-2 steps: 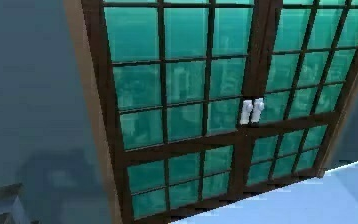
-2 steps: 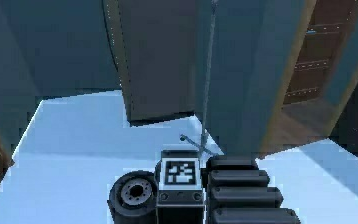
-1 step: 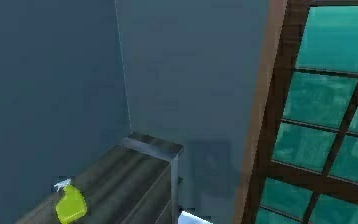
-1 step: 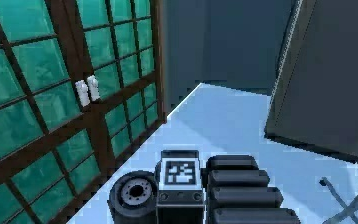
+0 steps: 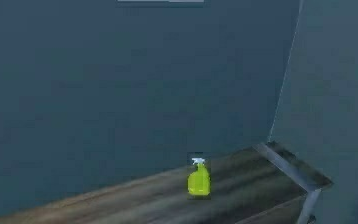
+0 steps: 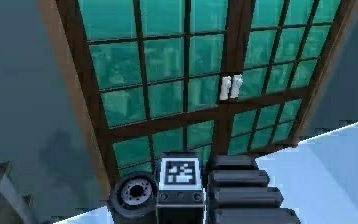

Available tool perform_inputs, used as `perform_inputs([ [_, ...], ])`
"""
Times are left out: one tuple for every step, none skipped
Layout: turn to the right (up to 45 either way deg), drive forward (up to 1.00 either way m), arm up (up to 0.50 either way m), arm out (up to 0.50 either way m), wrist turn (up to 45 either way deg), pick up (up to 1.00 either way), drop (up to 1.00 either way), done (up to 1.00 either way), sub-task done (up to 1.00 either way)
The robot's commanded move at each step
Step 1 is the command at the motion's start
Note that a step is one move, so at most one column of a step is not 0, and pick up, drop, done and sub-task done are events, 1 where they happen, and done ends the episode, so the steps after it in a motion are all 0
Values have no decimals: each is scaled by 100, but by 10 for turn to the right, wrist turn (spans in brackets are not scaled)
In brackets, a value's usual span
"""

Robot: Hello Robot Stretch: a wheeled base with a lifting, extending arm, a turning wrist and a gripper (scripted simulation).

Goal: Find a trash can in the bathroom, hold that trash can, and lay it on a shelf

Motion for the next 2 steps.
perform_inputs([
  [450, 0, 0, 0, 0, 0, 0, 0, 0],
  [450, 0, 0, 0, 0, 0, 0, 0, 0],
])
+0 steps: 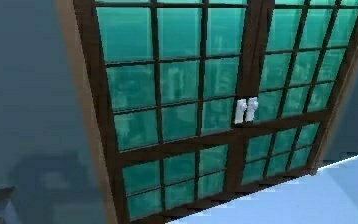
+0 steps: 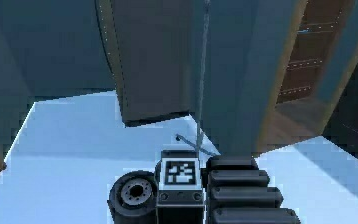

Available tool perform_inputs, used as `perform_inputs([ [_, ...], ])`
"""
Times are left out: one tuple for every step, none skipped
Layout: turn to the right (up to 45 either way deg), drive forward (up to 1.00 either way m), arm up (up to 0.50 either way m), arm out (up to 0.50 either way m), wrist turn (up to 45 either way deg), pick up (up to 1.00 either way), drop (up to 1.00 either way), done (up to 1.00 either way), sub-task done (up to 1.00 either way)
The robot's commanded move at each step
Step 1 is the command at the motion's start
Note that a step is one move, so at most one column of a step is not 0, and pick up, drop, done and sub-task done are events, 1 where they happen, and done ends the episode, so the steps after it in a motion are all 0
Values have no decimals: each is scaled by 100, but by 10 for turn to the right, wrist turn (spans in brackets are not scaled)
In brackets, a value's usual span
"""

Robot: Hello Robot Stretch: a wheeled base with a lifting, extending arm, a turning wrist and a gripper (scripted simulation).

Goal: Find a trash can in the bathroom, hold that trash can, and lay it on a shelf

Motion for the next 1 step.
perform_inputs([
  [450, 0, 0, 0, 0, 0, 0, 0, 0],
])
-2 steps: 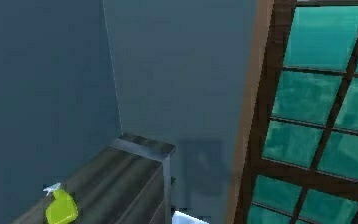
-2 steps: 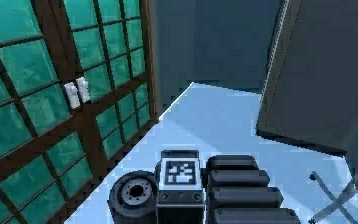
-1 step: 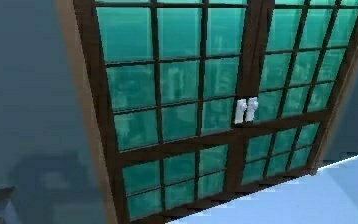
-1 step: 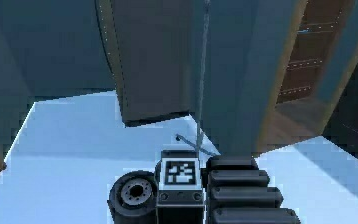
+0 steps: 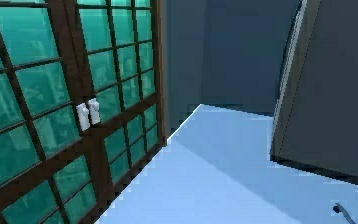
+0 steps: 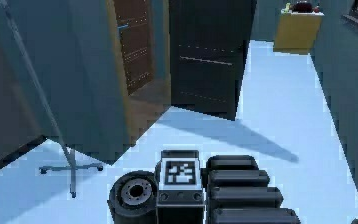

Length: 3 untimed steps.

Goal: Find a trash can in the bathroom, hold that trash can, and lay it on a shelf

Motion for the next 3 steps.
perform_inputs([
  [240, 0, 0, 0, 0, 0, 0, 0, 0],
  [450, 0, 0, 0, 0, 0, 0, 0, 0],
  [450, 0, 0, 0, 0, 0, 0, 0, 0],
])
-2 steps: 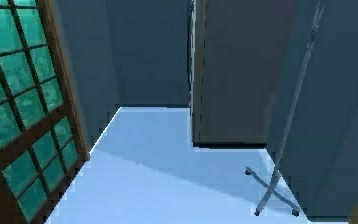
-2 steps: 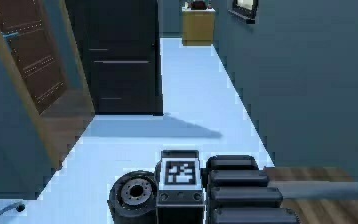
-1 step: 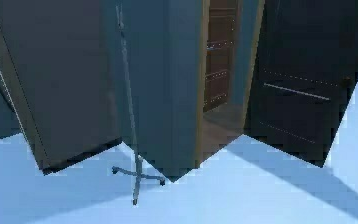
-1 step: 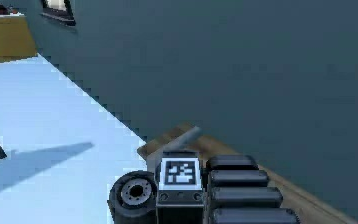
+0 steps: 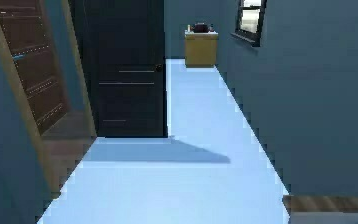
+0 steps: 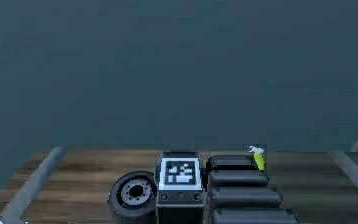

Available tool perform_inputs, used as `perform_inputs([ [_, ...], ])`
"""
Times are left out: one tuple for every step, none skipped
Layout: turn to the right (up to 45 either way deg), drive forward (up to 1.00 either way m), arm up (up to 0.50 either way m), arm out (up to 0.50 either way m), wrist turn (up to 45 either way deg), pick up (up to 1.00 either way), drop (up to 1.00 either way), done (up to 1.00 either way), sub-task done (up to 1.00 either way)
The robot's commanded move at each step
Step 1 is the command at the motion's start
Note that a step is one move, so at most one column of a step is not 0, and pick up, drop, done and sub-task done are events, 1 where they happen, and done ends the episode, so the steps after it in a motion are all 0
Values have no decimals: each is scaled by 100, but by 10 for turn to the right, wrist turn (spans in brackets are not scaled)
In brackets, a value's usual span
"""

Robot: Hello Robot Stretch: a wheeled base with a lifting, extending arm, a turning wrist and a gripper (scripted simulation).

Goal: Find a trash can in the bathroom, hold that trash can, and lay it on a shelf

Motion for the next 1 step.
perform_inputs([
  [450, 0, 0, 0, 0, 0, 0, 0, 0],
])
